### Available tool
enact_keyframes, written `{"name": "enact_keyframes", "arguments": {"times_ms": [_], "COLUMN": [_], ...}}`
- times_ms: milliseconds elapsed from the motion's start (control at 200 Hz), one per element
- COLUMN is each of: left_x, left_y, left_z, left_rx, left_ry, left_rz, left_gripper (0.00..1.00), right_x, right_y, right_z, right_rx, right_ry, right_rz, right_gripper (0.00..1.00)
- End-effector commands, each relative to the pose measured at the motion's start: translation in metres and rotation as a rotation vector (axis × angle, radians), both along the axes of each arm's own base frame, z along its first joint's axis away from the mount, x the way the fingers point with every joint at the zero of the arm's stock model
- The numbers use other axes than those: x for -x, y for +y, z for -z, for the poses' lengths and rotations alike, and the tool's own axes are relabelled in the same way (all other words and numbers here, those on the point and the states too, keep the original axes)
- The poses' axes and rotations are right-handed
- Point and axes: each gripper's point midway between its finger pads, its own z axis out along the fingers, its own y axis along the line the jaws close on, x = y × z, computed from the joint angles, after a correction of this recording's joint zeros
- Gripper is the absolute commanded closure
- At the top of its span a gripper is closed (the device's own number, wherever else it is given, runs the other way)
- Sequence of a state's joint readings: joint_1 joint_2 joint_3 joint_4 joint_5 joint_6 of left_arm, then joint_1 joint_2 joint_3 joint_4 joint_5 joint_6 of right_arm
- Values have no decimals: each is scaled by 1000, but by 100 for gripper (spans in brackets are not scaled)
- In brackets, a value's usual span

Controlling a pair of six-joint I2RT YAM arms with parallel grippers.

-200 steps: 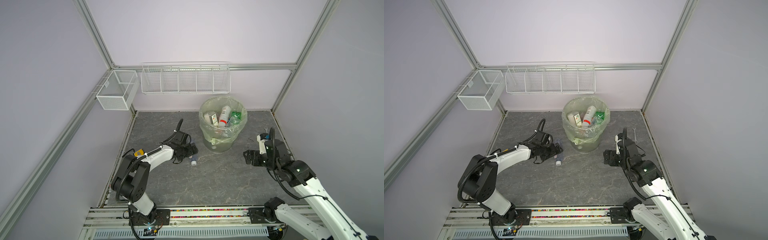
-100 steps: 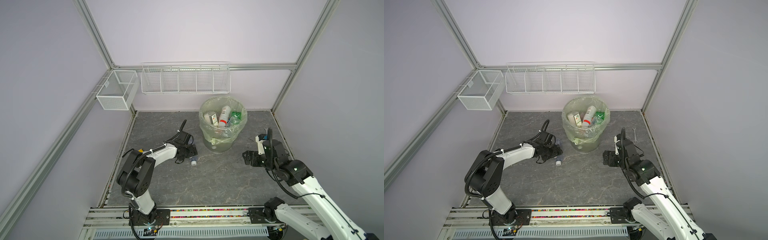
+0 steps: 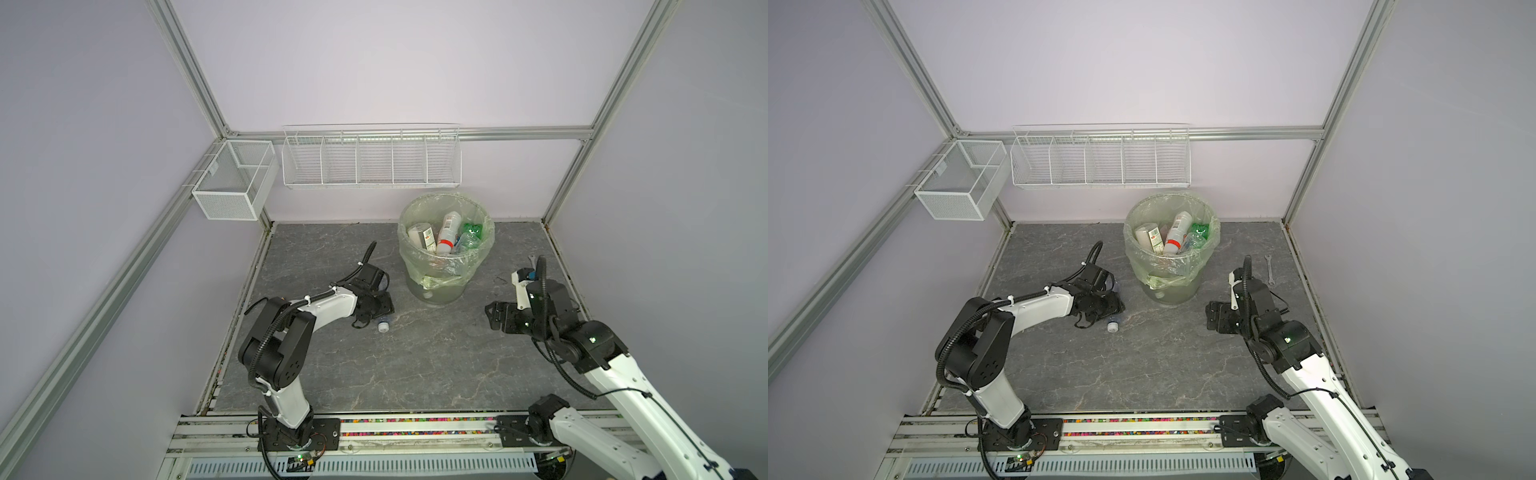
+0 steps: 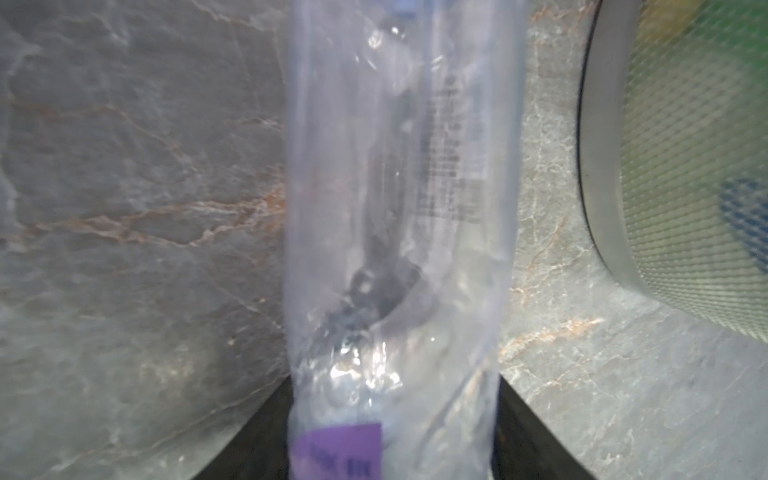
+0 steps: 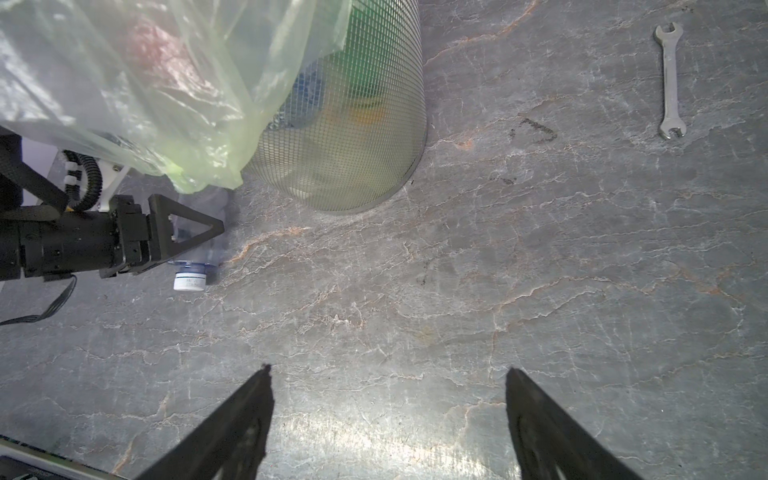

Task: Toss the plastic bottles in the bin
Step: 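Close the left gripper around the Ganten bottle's base, then lift the Ganten bottle with the left gripper up over the bin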

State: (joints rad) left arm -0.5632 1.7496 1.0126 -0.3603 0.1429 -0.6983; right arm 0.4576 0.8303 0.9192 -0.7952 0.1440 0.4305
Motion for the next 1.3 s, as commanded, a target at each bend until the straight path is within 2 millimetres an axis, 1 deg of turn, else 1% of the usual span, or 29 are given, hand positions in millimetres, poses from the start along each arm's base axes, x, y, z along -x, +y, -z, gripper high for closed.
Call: {"name": "enact_keyframes", "arguments": {"times_ms": [0,115,460,665,755,855,955,1060,1200,1295], "left_x": [-5,-5,-4,-3,-7,-13,-16,-16,-15,-15], "left_y": [-3,-2,2,4,5,10,15,16,17,18], "left_z": [-7,-13,-28,-51,-61,-71,-88,-111,-147,-174], "left_rx": [4,0,14,42,87,155,181,185,222,250], "left_ry": [-23,-38,-45,-81,-106,-102,-137,-180,-239,-315], "left_rz": [5,8,-10,-7,-11,-30,-35,-19,1,12], "left_gripper": [37,44,46,46,47,48,48,48,49,49], "right_x": [2,3,2,4,3,4,4,4,6,6], "right_y": [-1,-2,1,1,2,3,4,4,6,7], "right_z": [1,3,7,8,5,8,8,9,9,6], "right_rx": [-9,-16,-26,-38,-42,-45,-44,-47,-64,-68], "right_ry": [8,7,17,19,9,22,25,27,37,32], "right_rz": [8,14,8,10,10,7,6,8,1,0], "right_gripper": [11,12,12,12,11,11,12,12,12,11]}}
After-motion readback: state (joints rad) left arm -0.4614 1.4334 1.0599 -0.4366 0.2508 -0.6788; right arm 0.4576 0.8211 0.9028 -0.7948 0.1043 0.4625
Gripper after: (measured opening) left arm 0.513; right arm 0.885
